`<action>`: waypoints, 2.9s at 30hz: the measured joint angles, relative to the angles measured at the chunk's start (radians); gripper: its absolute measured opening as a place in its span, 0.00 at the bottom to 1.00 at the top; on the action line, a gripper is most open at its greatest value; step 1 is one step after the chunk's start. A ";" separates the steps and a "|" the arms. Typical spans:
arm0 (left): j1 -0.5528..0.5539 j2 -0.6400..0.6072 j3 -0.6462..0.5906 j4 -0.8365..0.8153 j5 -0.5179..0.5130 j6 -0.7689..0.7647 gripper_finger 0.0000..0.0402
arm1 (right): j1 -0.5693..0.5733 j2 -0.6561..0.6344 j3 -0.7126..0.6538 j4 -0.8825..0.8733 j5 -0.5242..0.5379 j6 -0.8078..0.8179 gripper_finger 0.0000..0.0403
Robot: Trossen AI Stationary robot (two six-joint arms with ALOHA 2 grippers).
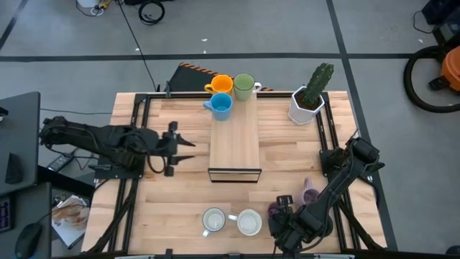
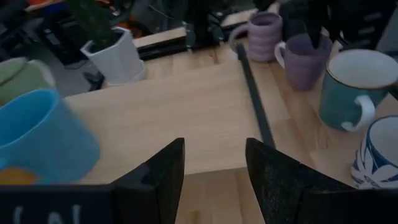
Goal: Place coffee mugs
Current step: Put the patterned purple mug on the shelf
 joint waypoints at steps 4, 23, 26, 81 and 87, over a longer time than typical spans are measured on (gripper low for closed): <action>0.012 -0.063 -0.016 0.010 -0.002 -0.017 0.44 | -0.008 0.021 -0.002 -0.010 0.004 -0.024 0.39; 0.012 -0.124 -0.016 0.047 -0.006 -0.135 0.44 | -0.120 -0.008 -0.006 -0.212 -0.040 -0.107 0.05; 0.012 -0.124 -0.016 0.047 -0.006 -0.144 0.44 | -0.154 -0.049 -0.006 -0.268 -0.054 -0.114 0.07; 0.013 -0.051 -0.016 0.097 -0.111 -0.133 0.44 | -1.096 0.066 0.693 -0.434 -0.118 -0.759 0.08; 0.013 -0.052 -0.016 0.093 -0.111 -0.141 0.44 | -1.100 0.083 0.692 -0.431 -0.113 -0.766 0.09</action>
